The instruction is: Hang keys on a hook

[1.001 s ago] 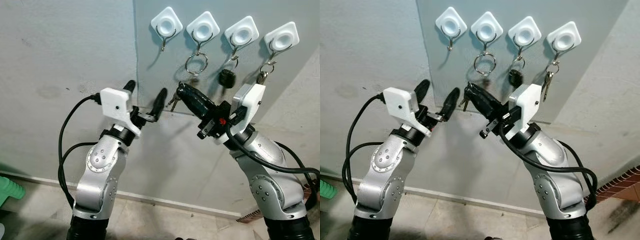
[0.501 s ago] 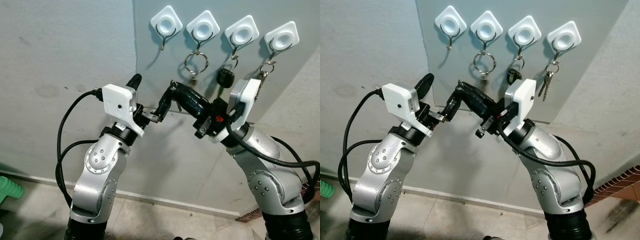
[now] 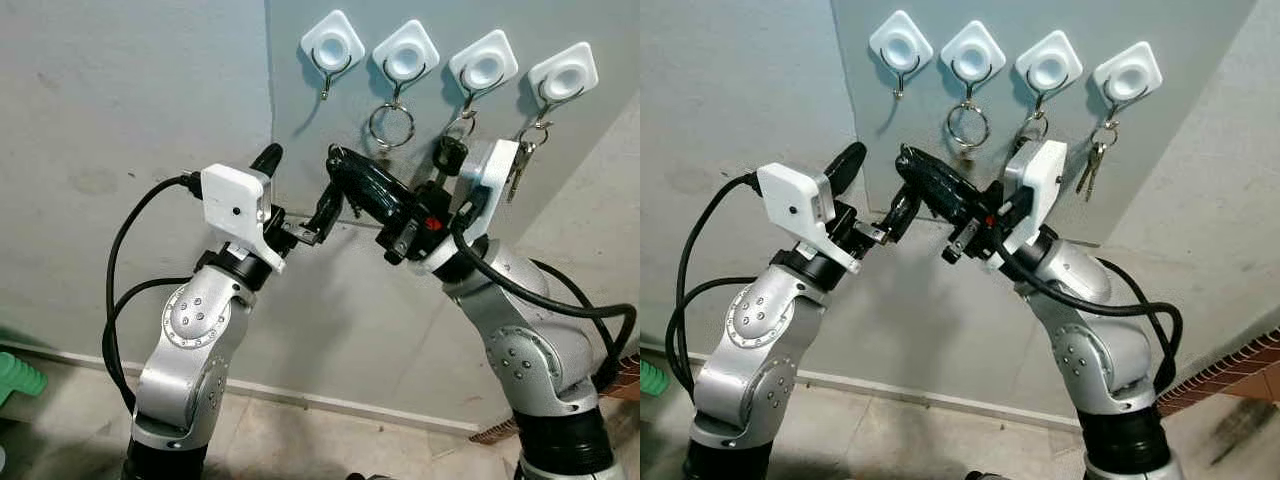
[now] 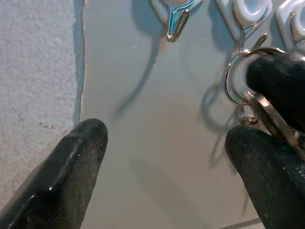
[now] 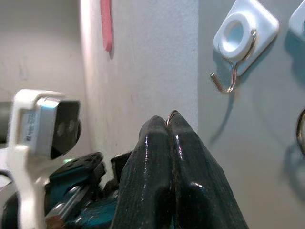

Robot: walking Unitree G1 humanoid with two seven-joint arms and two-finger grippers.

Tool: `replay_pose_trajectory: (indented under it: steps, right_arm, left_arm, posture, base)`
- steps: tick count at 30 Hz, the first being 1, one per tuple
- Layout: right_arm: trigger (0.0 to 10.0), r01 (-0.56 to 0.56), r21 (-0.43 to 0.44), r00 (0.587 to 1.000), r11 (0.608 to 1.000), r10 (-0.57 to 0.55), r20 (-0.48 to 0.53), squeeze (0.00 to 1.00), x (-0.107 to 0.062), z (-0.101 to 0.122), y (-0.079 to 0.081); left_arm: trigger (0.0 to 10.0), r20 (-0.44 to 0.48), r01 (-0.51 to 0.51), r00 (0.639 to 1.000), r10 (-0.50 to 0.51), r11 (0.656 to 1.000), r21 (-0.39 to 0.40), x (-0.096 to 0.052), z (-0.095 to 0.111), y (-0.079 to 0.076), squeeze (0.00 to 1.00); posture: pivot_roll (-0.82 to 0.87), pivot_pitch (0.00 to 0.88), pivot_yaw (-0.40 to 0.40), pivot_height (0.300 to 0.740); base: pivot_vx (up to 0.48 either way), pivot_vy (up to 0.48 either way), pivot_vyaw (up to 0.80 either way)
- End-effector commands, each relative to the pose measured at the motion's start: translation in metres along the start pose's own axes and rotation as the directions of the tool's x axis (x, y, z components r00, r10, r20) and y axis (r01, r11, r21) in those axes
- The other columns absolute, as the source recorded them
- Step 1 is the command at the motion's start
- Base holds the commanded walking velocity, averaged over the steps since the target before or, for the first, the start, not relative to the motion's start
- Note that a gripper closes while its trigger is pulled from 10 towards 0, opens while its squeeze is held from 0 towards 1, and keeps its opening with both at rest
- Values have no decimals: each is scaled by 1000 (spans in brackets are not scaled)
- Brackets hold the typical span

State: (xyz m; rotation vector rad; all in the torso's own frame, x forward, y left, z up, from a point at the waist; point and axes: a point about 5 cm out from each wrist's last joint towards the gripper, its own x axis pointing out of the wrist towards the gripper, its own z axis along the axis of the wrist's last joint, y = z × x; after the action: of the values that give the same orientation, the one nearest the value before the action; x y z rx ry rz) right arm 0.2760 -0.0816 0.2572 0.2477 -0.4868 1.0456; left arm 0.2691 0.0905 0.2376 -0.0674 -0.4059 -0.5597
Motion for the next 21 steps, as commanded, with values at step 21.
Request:
replay_pose_trajectory:
  steps: [21]
  right_arm:
    - [10000,8,-64,997,998,-3,71,0,20,7,-20]
  left_arm:
    - [10000,9,-25,1000,25,999,32,-6,9,13,0]
  posture:
    - [14,122,-79,740]
  base:
    - [0,0,0]
